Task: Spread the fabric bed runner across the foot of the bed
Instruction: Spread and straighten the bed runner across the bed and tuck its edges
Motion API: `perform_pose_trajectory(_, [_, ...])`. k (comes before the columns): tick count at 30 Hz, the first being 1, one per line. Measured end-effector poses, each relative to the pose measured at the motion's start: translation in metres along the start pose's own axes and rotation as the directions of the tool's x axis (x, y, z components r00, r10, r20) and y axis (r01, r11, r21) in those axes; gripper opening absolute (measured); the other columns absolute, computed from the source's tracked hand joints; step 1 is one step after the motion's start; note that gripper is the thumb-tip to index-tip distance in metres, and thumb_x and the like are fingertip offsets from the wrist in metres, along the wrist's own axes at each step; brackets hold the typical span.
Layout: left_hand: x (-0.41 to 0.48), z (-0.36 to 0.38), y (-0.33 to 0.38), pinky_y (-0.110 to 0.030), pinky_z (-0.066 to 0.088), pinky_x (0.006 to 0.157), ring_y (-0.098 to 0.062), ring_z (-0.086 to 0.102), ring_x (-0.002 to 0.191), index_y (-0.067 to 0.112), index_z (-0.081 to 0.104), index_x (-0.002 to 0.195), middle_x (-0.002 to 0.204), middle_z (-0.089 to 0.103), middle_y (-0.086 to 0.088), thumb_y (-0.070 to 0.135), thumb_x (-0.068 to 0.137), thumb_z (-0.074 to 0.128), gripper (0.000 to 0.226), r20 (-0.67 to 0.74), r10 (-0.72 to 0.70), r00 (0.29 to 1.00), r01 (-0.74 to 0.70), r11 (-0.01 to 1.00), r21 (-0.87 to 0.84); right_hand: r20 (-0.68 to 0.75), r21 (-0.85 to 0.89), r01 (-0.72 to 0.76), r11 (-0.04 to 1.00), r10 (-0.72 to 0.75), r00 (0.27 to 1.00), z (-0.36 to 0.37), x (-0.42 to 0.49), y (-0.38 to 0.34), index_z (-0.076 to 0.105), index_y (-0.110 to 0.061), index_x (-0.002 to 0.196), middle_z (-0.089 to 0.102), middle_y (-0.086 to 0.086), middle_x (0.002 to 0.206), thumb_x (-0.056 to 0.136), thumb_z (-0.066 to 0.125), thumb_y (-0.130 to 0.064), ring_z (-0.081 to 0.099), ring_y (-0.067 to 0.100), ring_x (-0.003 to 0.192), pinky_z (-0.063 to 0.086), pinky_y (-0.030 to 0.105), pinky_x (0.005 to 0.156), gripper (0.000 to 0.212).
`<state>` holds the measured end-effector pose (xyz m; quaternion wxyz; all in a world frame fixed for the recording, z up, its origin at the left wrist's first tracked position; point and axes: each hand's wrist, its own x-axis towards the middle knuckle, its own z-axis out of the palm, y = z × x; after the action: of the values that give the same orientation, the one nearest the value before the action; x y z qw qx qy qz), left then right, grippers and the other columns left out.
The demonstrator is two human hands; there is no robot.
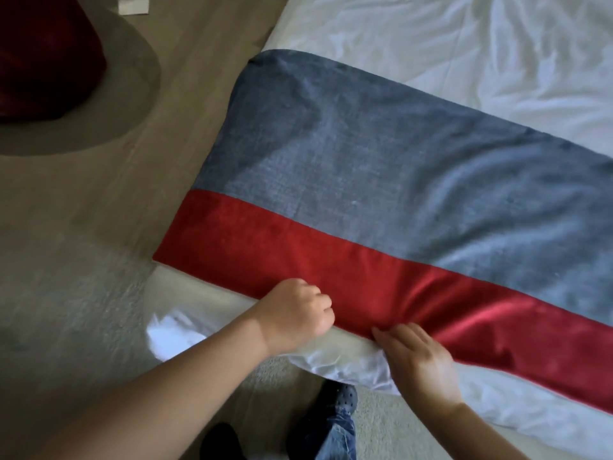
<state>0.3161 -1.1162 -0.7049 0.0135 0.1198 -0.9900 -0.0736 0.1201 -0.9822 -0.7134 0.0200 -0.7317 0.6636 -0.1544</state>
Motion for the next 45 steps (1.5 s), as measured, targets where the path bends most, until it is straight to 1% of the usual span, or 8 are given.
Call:
perform_pose_trajectory(6, [0.014,-0.018,-0.019,-0.023,0.039,0.043,-0.013,0.048,0.045,0.021,0.055,0.051,0.05,0.051,0.007,0.031,0.068,0.067,0.023,0.123,0.043,0.992,-0.032,0.995,-0.092,0.242,0.122,0.241,0.963,-0.264,0.933,-0.014,0.029,0.027,0.071,-0.018,0.07,0.057,-0.003,0.064,0.081,0.057,-0.033,0.057,0.018,0.056,0.043,0.025,0.042,0.023])
perform_pose_trajectory(9, [0.027,-0.035,-0.039,-0.026,0.042,0.044,-0.018,0.054,0.049,0.019,0.057,0.054,0.053,0.054,0.004,0.031,0.078,0.057,0.027,-0.022,-0.11,0.994,0.107,0.99,-0.092,0.282,0.15,0.296,0.943,-0.328,0.902,-0.024,0.058,0.039,0.065,-0.018,0.065,0.055,-0.002,0.065,0.084,0.057,-0.035,0.054,0.019,0.057,0.042,0.028,0.044,0.027])
perform_pose_trajectory(14, [0.056,-0.067,-0.097,-0.029,0.04,0.046,-0.028,0.058,0.055,0.012,0.061,0.061,0.059,0.057,-0.004,0.031,0.085,0.038,0.038,-0.207,-0.508,0.836,0.489,0.861,-0.14,0.263,0.108,0.24,0.965,-0.26,0.929,-0.035,0.145,0.056,0.061,-0.013,0.067,0.058,0.005,0.07,0.09,0.053,-0.027,0.059,0.027,0.065,0.047,0.034,0.046,0.028])
perform_pose_trajectory(20, [0.072,-0.078,-0.193,-0.041,0.049,0.059,-0.029,0.061,0.078,0.013,0.067,0.097,0.092,0.066,-0.007,0.02,0.092,0.049,0.02,-0.204,-0.682,0.702,0.664,0.731,-0.158,0.229,0.048,0.114,0.992,-0.122,0.966,-0.026,0.255,0.053,0.066,-0.011,0.082,0.06,0.004,0.087,0.095,0.047,-0.031,0.058,0.025,0.087,0.046,0.034,0.057,0.031])
perform_pose_trajectory(32, [0.079,-0.063,-0.374,-0.045,0.05,0.075,-0.036,0.061,0.095,0.009,0.063,0.113,0.112,0.064,-0.015,0.009,0.096,0.041,0.028,-0.162,-0.78,0.604,0.738,0.625,-0.256,0.234,0.021,-0.061,0.998,0.054,0.971,0.045,0.445,0.039,0.067,-0.014,0.096,0.057,0.006,0.1,0.095,0.043,-0.021,0.054,0.029,0.091,0.046,0.034,0.061,0.025])
perform_pose_trajectory(38, [0.094,-0.053,-0.441,-0.045,0.05,0.088,-0.029,0.059,0.108,0.017,0.06,0.122,0.12,0.064,-0.008,0.013,0.098,0.041,0.031,-0.029,-0.785,0.619,0.717,0.579,-0.387,0.22,-0.034,-0.111,0.993,0.115,0.969,0.086,0.51,0.035,0.06,-0.022,0.118,0.055,0.004,0.113,0.093,0.048,-0.011,0.05,0.025,0.105,0.038,0.032,0.074,0.03])
perform_pose_trajectory(41, [0.11,-0.047,-0.457,-0.041,0.048,0.091,-0.025,0.059,0.107,0.019,0.064,0.116,0.118,0.065,-0.003,0.016,0.096,0.047,0.026,0.096,-0.756,0.648,0.713,0.556,-0.427,0.221,-0.089,-0.13,0.988,0.147,0.964,0.098,0.53,0.037,0.059,-0.021,0.119,0.054,0.005,0.114,0.089,0.054,-0.007,0.049,0.025,0.107,0.038,0.032,0.079,0.034])
perform_pose_trajectory(45, [0.124,-0.038,-0.469,-0.038,0.048,0.086,-0.022,0.059,0.098,0.023,0.066,0.099,0.103,0.066,0.0,0.016,0.092,0.057,0.014,0.226,-0.706,0.671,0.714,0.535,-0.451,0.276,-0.101,-0.16,0.982,0.182,0.944,0.104,0.544,0.039,0.061,-0.017,0.112,0.054,0.008,0.113,0.095,0.051,-0.026,0.049,0.028,0.107,0.039,0.036,0.082,0.022])
